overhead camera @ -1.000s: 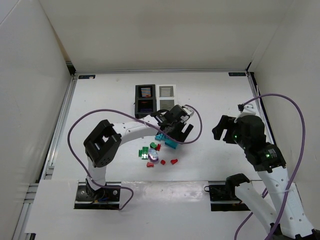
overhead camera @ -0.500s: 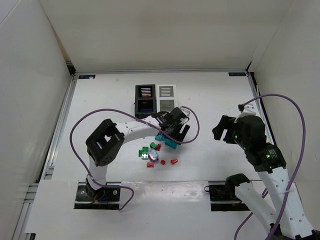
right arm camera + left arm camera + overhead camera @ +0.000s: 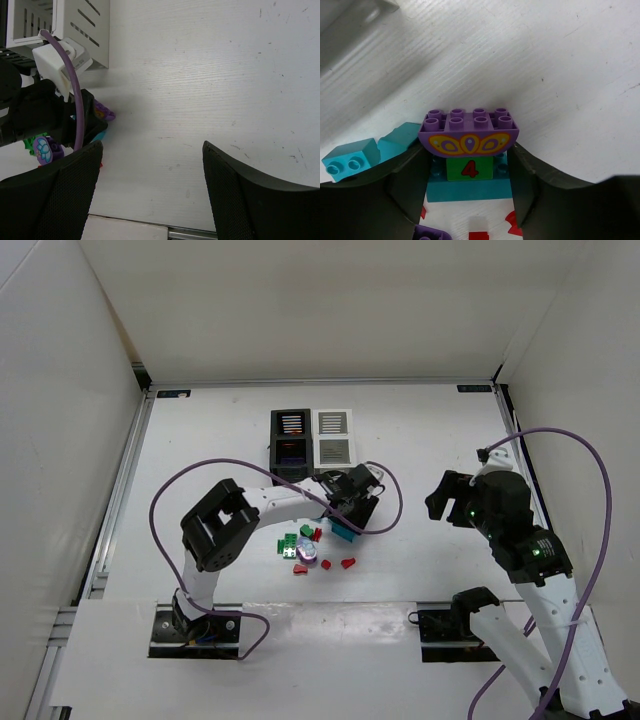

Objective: Sort the legos into containers by color

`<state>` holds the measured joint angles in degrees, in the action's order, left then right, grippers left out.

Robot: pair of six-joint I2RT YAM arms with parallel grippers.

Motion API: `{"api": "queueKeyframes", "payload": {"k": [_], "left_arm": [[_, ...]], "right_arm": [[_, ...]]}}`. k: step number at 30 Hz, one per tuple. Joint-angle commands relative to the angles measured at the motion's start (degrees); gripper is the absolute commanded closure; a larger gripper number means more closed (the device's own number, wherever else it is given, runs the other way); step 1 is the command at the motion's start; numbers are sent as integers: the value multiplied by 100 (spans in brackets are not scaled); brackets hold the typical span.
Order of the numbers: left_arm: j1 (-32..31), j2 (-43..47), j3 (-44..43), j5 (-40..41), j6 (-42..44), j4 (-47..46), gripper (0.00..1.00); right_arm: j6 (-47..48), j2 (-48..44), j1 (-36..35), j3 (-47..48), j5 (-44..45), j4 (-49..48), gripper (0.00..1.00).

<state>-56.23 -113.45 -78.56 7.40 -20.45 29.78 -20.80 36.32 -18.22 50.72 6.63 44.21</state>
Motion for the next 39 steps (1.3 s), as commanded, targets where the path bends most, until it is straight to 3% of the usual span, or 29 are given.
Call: {"api": "queueKeyframes", "payload": {"k": [1,6,10,16,20,23,26,30,32,35,39], "left_arm": [[-20,51,-115,156,-135,10,33],[-20,86,-150,148,-266,72,48],[-29,278,-151,174,-363,160,54],[-37,1015,-89,148,-189,99,57],[-46,1834,403,-459,445,-456,57],[-37,2817,1140,-1257,1269,-1367,47],[15,3136,1055,-979,1377,-986,42],[129,3022,1018,-801,1184,-667,38],[121,2873,1141,-993,1131,-736,23],[121,2601,1361,-1327,1200,-868,10],[173,2222,1703,-1994,1692,-1263,2]], "right_arm": [[23,-72,2,-27,-39,-79,17],[23,-72,38,-27,-83,-96,17],[49,-81,20,-27,-110,-88,17],[6,-81,-85,-1,-311,-88,17],[-170,-54,37,122,-909,-149,17],[-363,25,248,219,-2091,-211,17],[-356,130,564,254,-2725,-167,17],[-469,130,793,132,-2634,-79,17],[-434,130,829,70,-2641,-79,17],[-347,200,855,17,-2606,-96,17],[-302,323,864,-53,-2658,-79,17]]}}
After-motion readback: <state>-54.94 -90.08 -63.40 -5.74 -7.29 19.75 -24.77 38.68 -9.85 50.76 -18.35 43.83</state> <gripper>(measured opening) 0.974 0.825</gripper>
